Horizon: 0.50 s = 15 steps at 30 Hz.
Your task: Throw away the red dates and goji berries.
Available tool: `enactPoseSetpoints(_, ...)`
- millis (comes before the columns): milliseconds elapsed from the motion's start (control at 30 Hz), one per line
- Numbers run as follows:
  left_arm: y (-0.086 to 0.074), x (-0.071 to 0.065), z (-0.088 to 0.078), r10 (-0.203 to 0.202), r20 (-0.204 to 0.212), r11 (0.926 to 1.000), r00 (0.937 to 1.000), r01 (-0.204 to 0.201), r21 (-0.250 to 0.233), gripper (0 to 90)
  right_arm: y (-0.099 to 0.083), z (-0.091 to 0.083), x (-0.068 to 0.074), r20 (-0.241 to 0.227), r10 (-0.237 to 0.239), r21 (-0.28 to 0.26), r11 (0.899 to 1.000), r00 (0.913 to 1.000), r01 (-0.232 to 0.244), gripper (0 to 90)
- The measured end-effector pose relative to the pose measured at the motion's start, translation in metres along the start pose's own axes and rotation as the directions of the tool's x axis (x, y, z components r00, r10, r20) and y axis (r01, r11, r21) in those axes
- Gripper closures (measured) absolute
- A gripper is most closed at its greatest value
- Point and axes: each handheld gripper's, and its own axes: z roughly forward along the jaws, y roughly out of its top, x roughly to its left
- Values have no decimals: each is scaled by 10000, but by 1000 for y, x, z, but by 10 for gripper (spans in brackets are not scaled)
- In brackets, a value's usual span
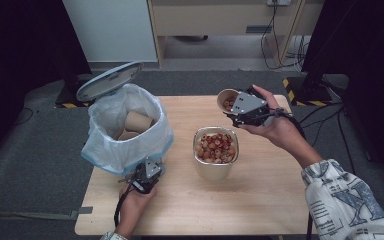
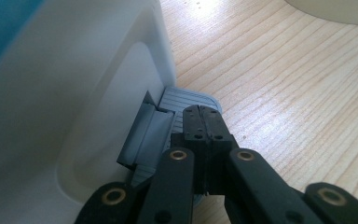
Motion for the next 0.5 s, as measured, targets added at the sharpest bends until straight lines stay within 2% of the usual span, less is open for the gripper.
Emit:
enactPoseSetpoints(133,0,0,0,-4,8,10000,10000,4,3,895,4,-2,1,33,-73,-26,10000,10000,73,322)
enactPoseSetpoints(333,0,0,0,3,-8,10000,10000,-3,-1,895,8,-1,6,161,-805,182,9966,9966,802,322)
enactPoseSetpoints(500,0,0,0,-14,1,10000,10000,14,-8,895,8,-1,9,296,-1662,526,9850,9856,1645,322)
